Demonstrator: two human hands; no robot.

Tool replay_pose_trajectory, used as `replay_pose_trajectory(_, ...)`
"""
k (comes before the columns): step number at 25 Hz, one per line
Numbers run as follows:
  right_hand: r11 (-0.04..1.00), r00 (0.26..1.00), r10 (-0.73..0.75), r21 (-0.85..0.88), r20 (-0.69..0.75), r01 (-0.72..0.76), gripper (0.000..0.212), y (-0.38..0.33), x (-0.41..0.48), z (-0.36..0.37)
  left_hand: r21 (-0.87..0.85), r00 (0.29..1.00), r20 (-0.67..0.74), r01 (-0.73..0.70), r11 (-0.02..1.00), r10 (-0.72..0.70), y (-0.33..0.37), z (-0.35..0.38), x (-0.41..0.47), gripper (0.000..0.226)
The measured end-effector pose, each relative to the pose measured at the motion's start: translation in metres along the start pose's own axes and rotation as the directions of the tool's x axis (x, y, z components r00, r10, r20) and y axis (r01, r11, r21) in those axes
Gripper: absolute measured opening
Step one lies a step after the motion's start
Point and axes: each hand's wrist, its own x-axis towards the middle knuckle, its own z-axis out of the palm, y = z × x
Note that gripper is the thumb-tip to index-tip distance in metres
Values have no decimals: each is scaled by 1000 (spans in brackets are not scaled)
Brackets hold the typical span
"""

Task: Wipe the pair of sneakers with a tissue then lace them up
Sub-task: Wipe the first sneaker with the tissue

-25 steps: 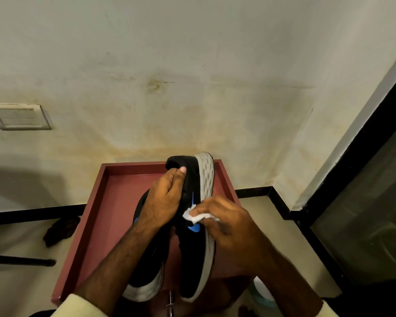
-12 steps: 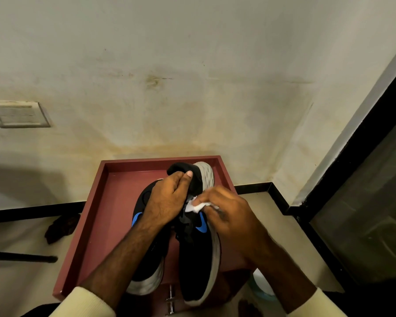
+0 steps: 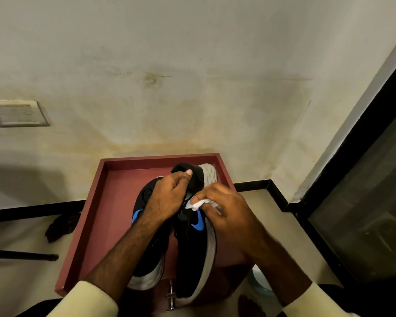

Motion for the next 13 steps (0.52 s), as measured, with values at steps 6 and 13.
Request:
replay_pose_trajectory(6,999,967,-44,-13,251,49,27,4,-13,-12,-18,999,8,40,999,-40,-6,-2,-3,50)
replay_pose_trajectory(13,997,962,-70,1,262,72,28,-12,-23,-9,-59,997,-6,78,995,-78,1,1,-15,53)
